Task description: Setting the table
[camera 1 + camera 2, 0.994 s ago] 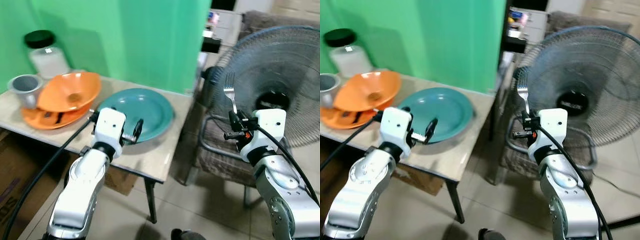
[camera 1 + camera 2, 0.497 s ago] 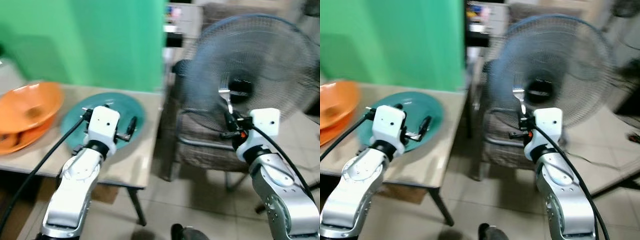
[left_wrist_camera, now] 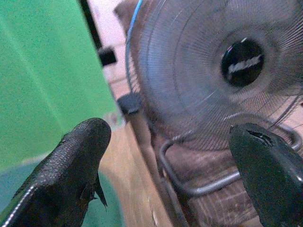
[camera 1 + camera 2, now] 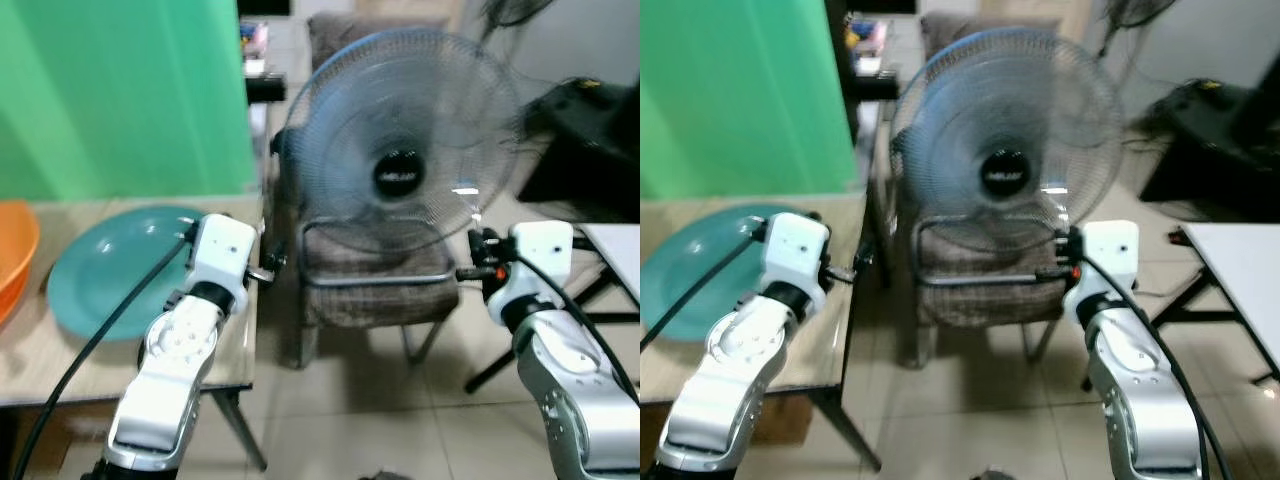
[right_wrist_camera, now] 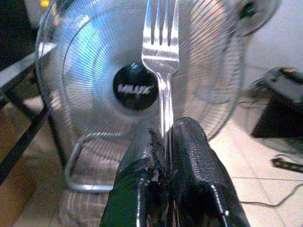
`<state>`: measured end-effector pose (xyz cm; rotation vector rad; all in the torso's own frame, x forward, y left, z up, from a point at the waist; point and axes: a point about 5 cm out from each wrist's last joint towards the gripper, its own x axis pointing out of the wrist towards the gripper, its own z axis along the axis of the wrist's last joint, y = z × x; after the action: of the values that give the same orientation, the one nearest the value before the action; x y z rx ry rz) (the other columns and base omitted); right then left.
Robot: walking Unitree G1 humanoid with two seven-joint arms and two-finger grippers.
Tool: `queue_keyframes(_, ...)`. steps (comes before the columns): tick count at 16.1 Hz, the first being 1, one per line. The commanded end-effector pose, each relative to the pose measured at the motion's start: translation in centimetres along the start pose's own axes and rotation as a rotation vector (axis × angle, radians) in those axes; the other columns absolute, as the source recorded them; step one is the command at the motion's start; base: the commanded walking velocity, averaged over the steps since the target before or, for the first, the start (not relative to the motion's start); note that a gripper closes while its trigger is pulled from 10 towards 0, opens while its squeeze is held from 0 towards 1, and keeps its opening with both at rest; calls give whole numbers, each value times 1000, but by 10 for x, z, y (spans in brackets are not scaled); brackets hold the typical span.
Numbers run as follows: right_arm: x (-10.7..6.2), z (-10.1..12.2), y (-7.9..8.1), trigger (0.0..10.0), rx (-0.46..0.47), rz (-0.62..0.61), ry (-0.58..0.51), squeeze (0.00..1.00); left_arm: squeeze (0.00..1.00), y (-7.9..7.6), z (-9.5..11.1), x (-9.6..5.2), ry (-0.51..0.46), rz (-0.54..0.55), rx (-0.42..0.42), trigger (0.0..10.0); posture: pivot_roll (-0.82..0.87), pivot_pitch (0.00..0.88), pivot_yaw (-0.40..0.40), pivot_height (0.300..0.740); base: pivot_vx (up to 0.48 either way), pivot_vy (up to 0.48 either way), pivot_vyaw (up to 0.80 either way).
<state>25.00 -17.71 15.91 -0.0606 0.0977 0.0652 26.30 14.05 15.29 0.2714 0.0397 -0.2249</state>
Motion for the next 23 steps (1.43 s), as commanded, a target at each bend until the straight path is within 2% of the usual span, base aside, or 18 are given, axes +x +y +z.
queue_keyframes(1,1,4,5,10000,10,16,-16,0,0,9,1,-2,-4,34,24,10000,96,0,19,740,0,0,-800)
queue_keyframes(5,4,-3,8,10000,22,-1,22,0,0,18,2,-4,8,74,21,10000,112,0,20,740,0,0,-800)
queue_keyframes(8,4,-3,7,10000,23,-42,33,0,0,24,-1,2,17,104,40,10000,69,0,48,740,0,0,-800)
queue_keyframes(11,5,-4,2,10000,21,-87,52,0,0,21,4,7,-7,104,-36,10000,55,0,61,740,0,0,-800)
queue_keyframes(13,6,-6,1,10000,10,-87,65,0,0,22,4,8,-8,105,-35,10000,68,0,58,740,266,0,-781)
queue_keyframes(16,11,-6,4,10000,-22,-54,62,0,0,28,6,7,-13,119,-29,10000,94,0,46,740,323,0,0)
queue_keyframes(19,14,-5,0,10000,-38,-83,66,0,0,30,3,6,-7,131,-33,10000,84,0,39,740,328,0,0)
queue_keyframes(23,11,-3,-4,10000,-71,-78,93,0,0,32,1,9,-1,134,-40,10000,54,0,42,740,328,0,0)
